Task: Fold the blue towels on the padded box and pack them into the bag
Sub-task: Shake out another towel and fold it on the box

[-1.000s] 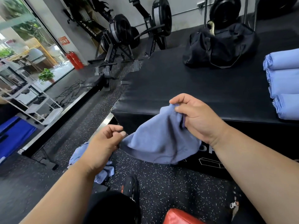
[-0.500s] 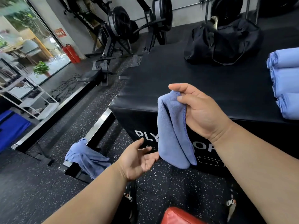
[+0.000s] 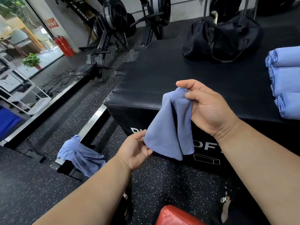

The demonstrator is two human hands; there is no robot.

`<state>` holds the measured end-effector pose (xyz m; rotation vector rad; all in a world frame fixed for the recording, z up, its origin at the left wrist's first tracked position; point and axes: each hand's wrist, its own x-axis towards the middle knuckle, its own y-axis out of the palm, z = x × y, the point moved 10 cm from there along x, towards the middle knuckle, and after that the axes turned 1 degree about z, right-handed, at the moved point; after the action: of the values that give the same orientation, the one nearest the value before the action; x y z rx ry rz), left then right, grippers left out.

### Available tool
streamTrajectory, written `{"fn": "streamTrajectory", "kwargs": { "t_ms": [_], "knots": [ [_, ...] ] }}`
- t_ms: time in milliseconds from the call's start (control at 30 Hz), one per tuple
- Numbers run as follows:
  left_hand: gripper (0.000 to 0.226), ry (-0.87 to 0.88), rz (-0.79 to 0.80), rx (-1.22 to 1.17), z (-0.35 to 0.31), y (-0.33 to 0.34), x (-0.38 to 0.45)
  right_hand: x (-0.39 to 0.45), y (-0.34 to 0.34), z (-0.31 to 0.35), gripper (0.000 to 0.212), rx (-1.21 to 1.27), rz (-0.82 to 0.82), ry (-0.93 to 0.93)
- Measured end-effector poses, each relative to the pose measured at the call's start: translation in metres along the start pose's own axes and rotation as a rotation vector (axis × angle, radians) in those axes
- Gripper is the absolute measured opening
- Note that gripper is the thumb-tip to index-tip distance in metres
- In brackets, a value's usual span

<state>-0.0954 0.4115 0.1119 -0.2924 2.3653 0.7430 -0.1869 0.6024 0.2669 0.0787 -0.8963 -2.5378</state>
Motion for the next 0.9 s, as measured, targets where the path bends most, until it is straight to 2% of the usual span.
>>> {"fn": "streamTrajectory", "kwargs": {
  "t_ms": [100, 167, 300, 367, 433, 500, 667, 733, 833, 900],
  "knots": [
    [0.014, 0.111, -0.071, -0.014, -0.028, -0.018, -0.008, 0.000, -0.003, 0.001, 0.044, -0.027, 0.000, 0.012],
    [0.027, 0.150, -0.105, -0.027, -0.043, -0.026, -0.014, 0.000, -0.008, 0.003, 0.046, -0.069, -0.012, 0.011],
    [0.015, 0.212, -0.044, -0.113, -0.067, -0.020, -0.028, 0.001, -0.022, 0.008, 0.039, -0.082, -0.057, 0.001],
    [0.022, 0.299, -0.068, 0.005, -0.085, -0.019, -0.037, 0.004, -0.038, 0.007, 0.030, -0.190, -0.158, 0.002],
    [0.027, 0.424, -0.120, 0.177, -0.108, -0.020, -0.045, 0.006, -0.059, 0.005, 0.022, -0.502, -0.287, -0.002],
    [0.025, 0.547, -0.154, 0.320, -0.133, -0.018, -0.058, 0.006, -0.071, -0.004, 0.020, -0.668, -0.348, 0.046],
    [0.026, 0.812, -0.150, 0.597, -0.182, 0.006, -0.098, 0.002, -0.086, -0.007, 0.017, -0.545, -0.430, 0.047],
    [0.031, 0.883, -0.149, 0.628, -0.194, 0.017, -0.115, 0.001, -0.086, -0.017, 0.016, -0.633, -0.397, 0.103],
    [0.031, 0.926, -0.126, 0.715, -0.202, 0.034, -0.128, -0.005, -0.076, -0.056, 0.025, -0.736, -0.230, 0.310],
    [0.032, 0.954, -0.131, 0.767, -0.205, 0.039, -0.135, -0.004, -0.070, -0.056, 0.030, -0.719, -0.216, 0.294]
  ]
}}
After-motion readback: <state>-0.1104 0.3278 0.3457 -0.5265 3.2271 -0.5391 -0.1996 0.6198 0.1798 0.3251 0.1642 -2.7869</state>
